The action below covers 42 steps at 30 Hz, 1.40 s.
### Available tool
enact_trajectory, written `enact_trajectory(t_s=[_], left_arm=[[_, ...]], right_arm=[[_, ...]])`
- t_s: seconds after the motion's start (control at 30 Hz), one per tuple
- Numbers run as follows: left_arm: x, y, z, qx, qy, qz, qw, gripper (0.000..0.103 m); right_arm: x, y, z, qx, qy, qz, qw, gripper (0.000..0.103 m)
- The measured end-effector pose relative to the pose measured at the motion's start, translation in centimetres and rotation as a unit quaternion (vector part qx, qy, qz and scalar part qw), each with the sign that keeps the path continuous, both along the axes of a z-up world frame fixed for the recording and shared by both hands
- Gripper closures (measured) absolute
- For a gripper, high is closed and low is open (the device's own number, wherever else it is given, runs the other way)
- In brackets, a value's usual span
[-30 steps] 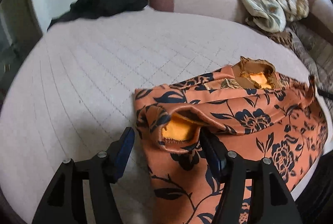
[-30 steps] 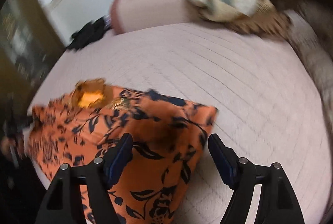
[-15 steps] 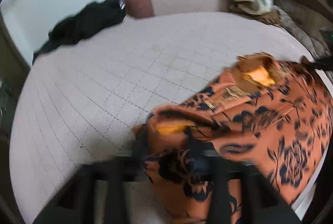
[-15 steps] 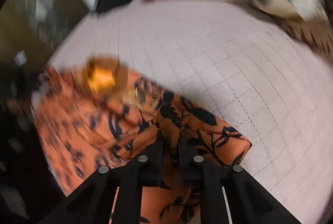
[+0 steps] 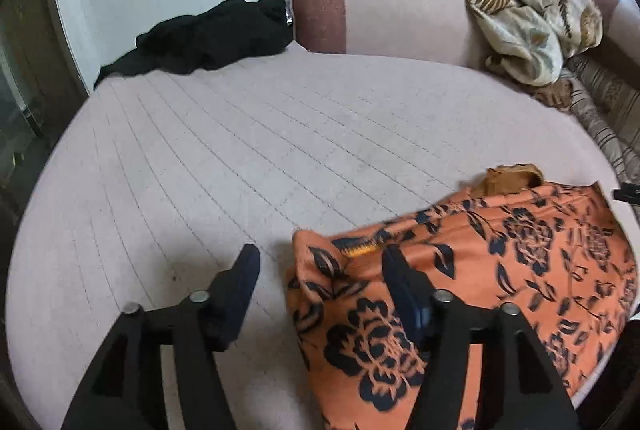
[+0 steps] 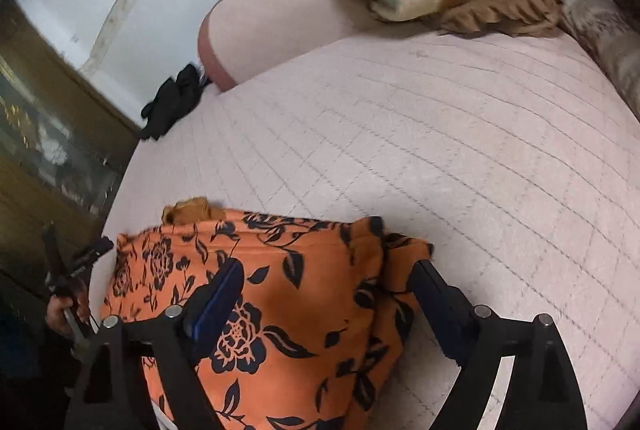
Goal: Fold small clothes
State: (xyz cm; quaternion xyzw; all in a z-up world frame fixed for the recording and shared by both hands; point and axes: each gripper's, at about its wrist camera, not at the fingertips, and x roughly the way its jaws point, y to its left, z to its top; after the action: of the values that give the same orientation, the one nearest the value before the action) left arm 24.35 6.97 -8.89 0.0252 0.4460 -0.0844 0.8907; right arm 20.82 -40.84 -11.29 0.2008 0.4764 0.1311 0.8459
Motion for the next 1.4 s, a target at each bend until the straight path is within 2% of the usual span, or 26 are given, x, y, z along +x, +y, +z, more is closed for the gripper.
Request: enact_trajectory(t_s=[0.1, 0.13, 0.17, 0.2, 0.23, 0.33, 0.4, 0.47, 0.53, 0.57, 0.6, 0.63, 0.67, 0.7, 0.73, 0.77, 0.87, 0.97, 1.1, 1.2, 1.3, 1.33, 1.4], left_arm=[[0.0, 0.1, -1.3, -0.007, 0.027, -0.006, 0.9996, 0.038], [0.2, -0.1, -1.9, -0.006, 0.037, -0.005, 0.9993, 0.038], [0.5, -0.3, -2.3, -0.009, 0.048, -0.008, 0.9988, 0.039], [1.0, -0.6, -2.8, -0.007, 0.061, -0.008, 0.9981, 0.057], [1.6, -0.7, -3.4, 0.004, 0.075, -0.005, 0.9972, 0.089], [1.7, -0.8, -2.6, 0.01, 0.063, 0.007, 0.9979, 0.098], [1.4, -0.5, -1.5, -0.006, 0.047, 0.011, 0.9988, 0.098], [1.7, 0.0, -1.7, -0.008, 0.044, 0.027, 0.9986, 0.098], [3.0, 0.4, -4.1, 0.006, 0.086, 0.047, 0.9952, 0.096], [3.2, 0.6, -4.5, -0.001, 0.084, 0.055, 0.995, 0.095], [2.9, 0.4, -4.0, -0.001, 0.075, 0.056, 0.9956, 0.095], [2.7, 0.3, -3.5, 0.0, 0.07, 0.053, 0.9961, 0.095], [2.3, 0.1, -2.8, -0.001, 0.058, 0.044, 0.9974, 0.093], [1.9, 0.0, -2.1, 0.009, 0.048, 0.039, 0.998, 0.08], [1.5, -0.1, -1.6, 0.024, 0.04, 0.039, 0.9982, 0.068], [0.6, -0.1, -0.7, 0.034, 0.025, 0.038, 0.9984, 0.064], [-2.4, 0.2, 1.4, 0.03, -0.009, 0.033, 0.999, 0.06], [-6.3, 0.1, 3.1, 0.003, -0.025, 0.027, 0.9993, 0.055], [-10.3, -1.5, 2.9, -0.022, -0.019, 0.008, 0.9995, 0.043], [-12.0, -2.7, 1.4, -0.047, 0.005, -0.001, 0.9989, 0.043], [-12.6, -4.4, 0.0, -0.05, 0.029, -0.01, 0.9983, 0.043], [-12.7, -4.7, 0.0, -0.054, 0.025, -0.014, 0.9982, 0.043], [-12.7, -5.2, 0.3, -0.058, 0.015, -0.02, 0.998, 0.043]], right_arm=[[0.8, 0.9, -1.0, -0.022, 0.017, 0.007, 1.0, 0.016], [1.0, 1.2, -1.8, -0.025, 0.028, 0.008, 0.999, 0.021], [1.2, 1.4, -2.3, -0.023, 0.037, 0.008, 0.999, 0.05], [1.4, 1.8, -2.8, -0.034, 0.052, 0.01, 0.998, 0.072], [1.3, 2.1, -2.9, -0.049, 0.053, 0.011, 0.997, 0.092], [0.2, 3.0, -0.3, -0.082, 0.022, 0.011, 0.996, 0.095], [-1.0, 2.7, 1.8, -0.091, -0.005, 0.0, 0.996, 0.095], [-1.6, 1.8, 2.1, -0.107, -0.006, -0.014, 0.994, 0.095], [-0.7, 0.6, -1.6, -0.099, 0.053, -0.027, 0.993, 0.095], [-0.4, 0.4, -3.1, -0.08, 0.074, -0.027, 0.994, 0.092], [-0.5, 0.2, -4.0, -0.062, 0.078, -0.031, 0.995, 0.092], [-0.9, -0.2, -3.9, -0.047, 0.063, -0.05, 0.996, 0.091], [-1.1, -0.6, -3.8, -0.034, 0.059, -0.062, 0.996, 0.084], [-1.5, -1.1, -3.6, -0.02, 0.057, -0.074, 0.995, 0.076], [-1.9, -1.6, -3.3, -0.021, 0.059, -0.084, 0.995, 0.047], [-2.4, -1.8, -2.7, -0.028, 0.054, -0.093, 0.994, 0.025], [-4.4, -2.1, -0.4, -0.018, 0.028, -0.102, 0.994, 0.025], [-7.8, -1.7, 1.9, 0.016, 0.006, -0.1, 0.995, 0.025], [-12.9, -0.8, 0.6, 0.064, 0.044, -0.125, 0.989, 0.025], [-16.2, -0.9, -3.0, 0.13, 0.096, -0.163, 0.973, 0.025], [-18.1, -1.0, -5.3, 0.188, 0.124, -0.2, 0.954, 0.025], [-18.6, -1.0, -5.7, 0.219, 0.127, -0.212, 0.944, 0.025], [-19.1, -0.6, -5.6, 0.239, 0.116, -0.228, 0.937, 0.025]])
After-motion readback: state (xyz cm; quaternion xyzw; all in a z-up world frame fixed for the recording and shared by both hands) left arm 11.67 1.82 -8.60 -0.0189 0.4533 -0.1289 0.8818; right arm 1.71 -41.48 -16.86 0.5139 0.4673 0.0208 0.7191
